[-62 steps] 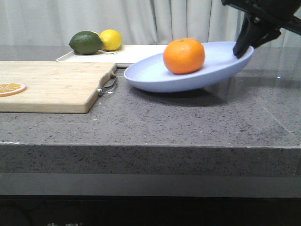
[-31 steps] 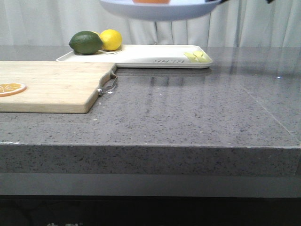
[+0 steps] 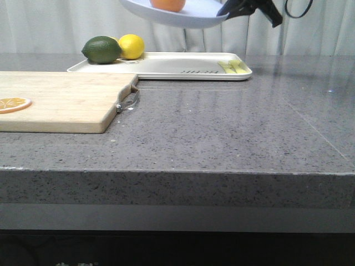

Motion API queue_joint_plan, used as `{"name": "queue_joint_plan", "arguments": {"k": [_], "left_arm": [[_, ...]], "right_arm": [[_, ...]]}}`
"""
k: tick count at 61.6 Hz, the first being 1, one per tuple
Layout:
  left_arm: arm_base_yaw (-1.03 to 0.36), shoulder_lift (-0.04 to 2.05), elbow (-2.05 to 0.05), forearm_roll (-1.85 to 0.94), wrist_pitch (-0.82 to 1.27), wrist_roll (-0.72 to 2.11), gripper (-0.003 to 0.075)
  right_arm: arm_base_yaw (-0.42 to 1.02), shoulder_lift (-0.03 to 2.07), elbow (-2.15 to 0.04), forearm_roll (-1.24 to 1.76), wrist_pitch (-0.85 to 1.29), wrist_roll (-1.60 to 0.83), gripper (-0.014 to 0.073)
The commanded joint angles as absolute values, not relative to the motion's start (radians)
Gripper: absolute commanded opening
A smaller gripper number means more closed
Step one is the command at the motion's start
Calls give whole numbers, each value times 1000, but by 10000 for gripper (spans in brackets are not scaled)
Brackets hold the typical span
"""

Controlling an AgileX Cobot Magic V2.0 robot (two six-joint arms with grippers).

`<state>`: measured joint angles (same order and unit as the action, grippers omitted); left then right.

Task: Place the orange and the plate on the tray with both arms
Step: 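Lift the plate with the orange using the right gripper toward the tray, then lower the plate onto the white tray and open the right gripper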

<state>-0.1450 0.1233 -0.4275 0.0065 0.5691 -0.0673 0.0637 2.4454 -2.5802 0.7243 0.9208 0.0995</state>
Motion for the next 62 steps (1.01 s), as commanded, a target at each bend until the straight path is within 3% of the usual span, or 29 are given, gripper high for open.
{"name": "queue_joint_plan", "arguments": {"k": [1,31,62], "left_arm": [[-144,136,-454,0,487,-76,-18],[-144,136,-454,0,487,-76,-18],[-144,136,-454,0,487,-76,-18]], "right_arm": [[65,2404,-2647,803,816,116,-109],[144,2452,-2648,716,639,96,-109],[152,2460,-2647,569,593,97,-109]]}}
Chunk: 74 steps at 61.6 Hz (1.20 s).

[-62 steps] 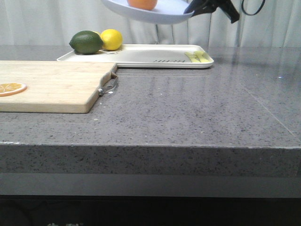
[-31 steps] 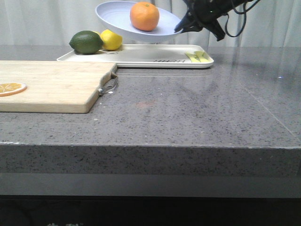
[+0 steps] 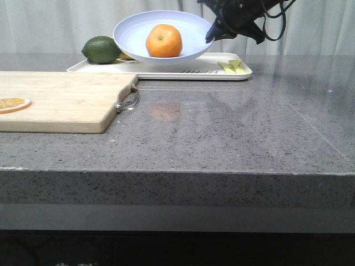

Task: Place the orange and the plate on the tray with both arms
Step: 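Lower the plate onto the white tray and open the right gripper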

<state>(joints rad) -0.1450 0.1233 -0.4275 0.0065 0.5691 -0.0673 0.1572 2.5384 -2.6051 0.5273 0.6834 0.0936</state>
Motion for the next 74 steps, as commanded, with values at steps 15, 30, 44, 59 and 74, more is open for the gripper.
{"name": "queue_joint_plan", "arguments": {"k": [15,30,44,59,74], "left_arm": [[-144,136,-454,0,487,-76,-18],[-144,136,-454,0,487,-76,-18],[-144,136,-454,0,487,-76,-18],[-144,136,-454,0,487,-76,-18],[-144,136,-454,0,487,-76,-18]], "right_arm": [[152,2500,-2647,570,623,129,-107],[149,2503,-2647,569,629,129,18],[142,2503,-2647,566,668,129,128],[137,2498,-2647,566,670,129,354],[111,2400,-2647,560,740,121,475]]}}
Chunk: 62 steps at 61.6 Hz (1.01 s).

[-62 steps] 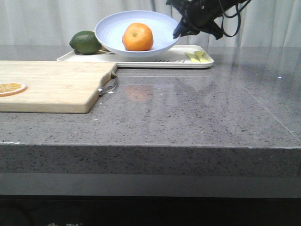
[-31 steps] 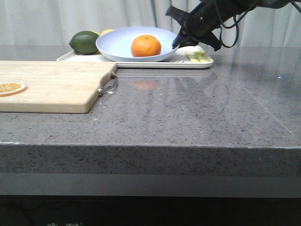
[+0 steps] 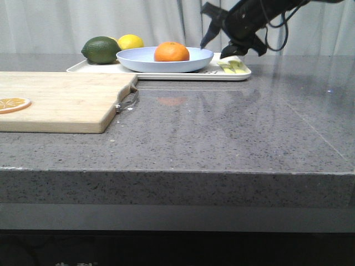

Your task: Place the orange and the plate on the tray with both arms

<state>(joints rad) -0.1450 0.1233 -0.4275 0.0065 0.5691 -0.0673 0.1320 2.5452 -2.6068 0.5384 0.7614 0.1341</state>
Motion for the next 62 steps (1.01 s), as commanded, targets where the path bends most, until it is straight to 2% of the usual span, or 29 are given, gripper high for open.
{"name": "queue_joint_plan", "arguments": {"k": [1,7,18,26,51,62], "left_arm": [[-144,136,-454,0,487,-76,-18],[-144,136,-454,0,487,-76,-18],[-144,136,-454,0,487,-76,-18],[-144,136,-454,0,487,-76,-18],[-144,136,-454,0,487,-76,-18],[-144,136,-454,0,487,-76,-18]], "right_arm": [[109,2391,-2647,559,749,121,468],[92,2333,-2647,551,823,121,374],[79,2262,-2647,475,936,90,39],[75,2224,-2647,456,1007,54,-116],[70,2048,-2647,111,1327,45,-109],[70,1930,-2593,99,1338,46,-109]]}}
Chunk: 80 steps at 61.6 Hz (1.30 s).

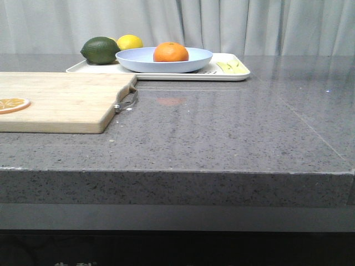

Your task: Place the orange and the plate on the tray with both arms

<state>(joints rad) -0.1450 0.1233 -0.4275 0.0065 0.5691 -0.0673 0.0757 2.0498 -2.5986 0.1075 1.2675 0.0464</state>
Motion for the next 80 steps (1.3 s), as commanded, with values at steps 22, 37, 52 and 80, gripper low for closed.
{"name": "queue_joint_plan", "arguments": {"k": [22,37,52,80], "left_arm": [[-144,136,-454,0,487,-76,-18],[-144,136,-454,0,487,-76,-18],[-144,136,-454,0,487,-76,-18],[-144,136,-454,0,487,-76,-18]], "right_arm": [[72,1536,-1987,-29,1322,-47,-111],[70,1303,-1489,-68,1160,-45,-111],[24,1056,-1083,-67,981,-23,-111],[12,462,-564,-55,561,0,-111]]}}
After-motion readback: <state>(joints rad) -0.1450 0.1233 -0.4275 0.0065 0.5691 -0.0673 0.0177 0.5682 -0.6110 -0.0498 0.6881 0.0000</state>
